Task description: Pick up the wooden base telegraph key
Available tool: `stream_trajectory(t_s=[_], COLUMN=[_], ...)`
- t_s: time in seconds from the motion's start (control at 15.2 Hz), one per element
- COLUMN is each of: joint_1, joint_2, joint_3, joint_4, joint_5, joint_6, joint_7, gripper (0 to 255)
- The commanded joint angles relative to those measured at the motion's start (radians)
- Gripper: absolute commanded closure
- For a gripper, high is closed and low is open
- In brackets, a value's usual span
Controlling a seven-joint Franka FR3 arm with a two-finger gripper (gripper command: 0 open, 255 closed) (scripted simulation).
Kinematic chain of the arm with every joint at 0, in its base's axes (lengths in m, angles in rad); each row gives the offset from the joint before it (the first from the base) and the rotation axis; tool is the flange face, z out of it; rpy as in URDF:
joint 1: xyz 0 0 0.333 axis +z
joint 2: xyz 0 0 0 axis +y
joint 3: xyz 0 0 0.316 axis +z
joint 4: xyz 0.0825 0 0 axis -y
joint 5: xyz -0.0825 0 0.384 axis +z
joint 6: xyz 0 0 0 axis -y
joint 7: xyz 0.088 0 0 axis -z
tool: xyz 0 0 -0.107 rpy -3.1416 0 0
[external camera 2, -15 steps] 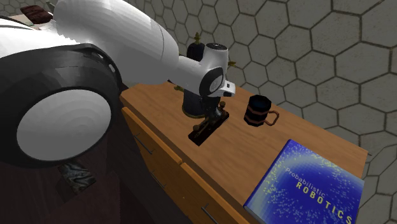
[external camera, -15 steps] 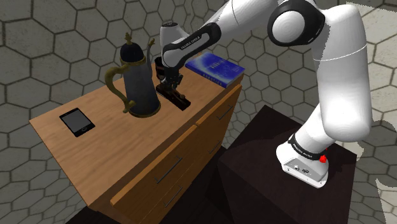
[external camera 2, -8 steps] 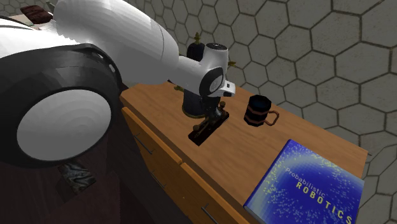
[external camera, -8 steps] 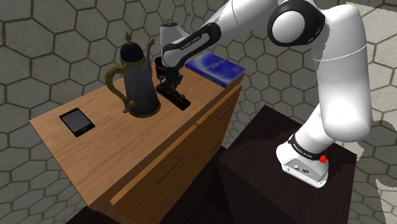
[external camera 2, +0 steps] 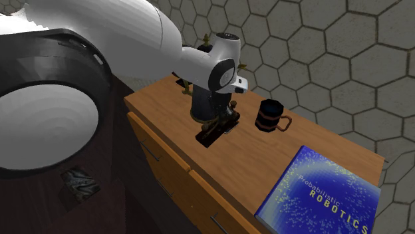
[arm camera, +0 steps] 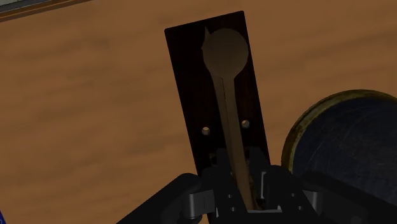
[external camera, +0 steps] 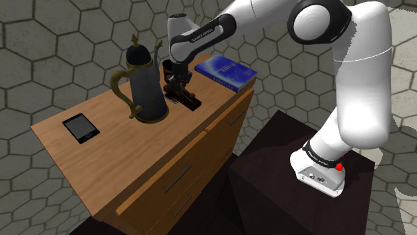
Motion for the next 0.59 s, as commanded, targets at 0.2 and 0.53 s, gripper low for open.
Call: stream_trajectory(t_s=[0.2, 0.53], joint_1=[0.000, 0.000], joint_2=[-0.035, -0.055], joint_3=[0.002, 0.003], joint_4=[0.017, 0.028], joint_5=[0.002, 0.003], joint_6=[-0.051, -0.083], joint_7=[0.001, 0.001], gripper=[255, 255])
